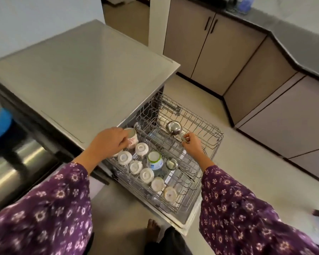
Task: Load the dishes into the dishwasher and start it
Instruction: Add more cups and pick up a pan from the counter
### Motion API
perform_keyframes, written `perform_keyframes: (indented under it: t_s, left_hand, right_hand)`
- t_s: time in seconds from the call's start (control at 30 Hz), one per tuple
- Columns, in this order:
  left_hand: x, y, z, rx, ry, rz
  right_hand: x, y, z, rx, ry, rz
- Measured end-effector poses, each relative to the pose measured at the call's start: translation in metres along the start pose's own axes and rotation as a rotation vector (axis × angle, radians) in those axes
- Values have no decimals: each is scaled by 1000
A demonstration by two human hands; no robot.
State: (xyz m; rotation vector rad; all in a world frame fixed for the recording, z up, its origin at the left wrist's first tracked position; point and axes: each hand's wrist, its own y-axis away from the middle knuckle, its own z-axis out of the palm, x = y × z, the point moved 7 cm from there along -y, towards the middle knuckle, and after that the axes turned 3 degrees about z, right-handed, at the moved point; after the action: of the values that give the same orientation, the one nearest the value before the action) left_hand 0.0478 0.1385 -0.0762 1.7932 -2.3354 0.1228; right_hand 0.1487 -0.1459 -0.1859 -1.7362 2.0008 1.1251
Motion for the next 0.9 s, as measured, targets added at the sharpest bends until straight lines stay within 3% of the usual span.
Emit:
perform_keyframes:
  t_s: [0.23,0.6,0.9]
  left_hand:
    - [-20,-14,30,-91,81,70]
    - [-35,-15,37,96,153,245]
    - [-35,-14,35,182,163,259]
  right_hand:
    - [25,-34,59,-166,94,17]
    - [10,-92,127,-234,251,-62]
    - [13,-140,166,-233,204,83]
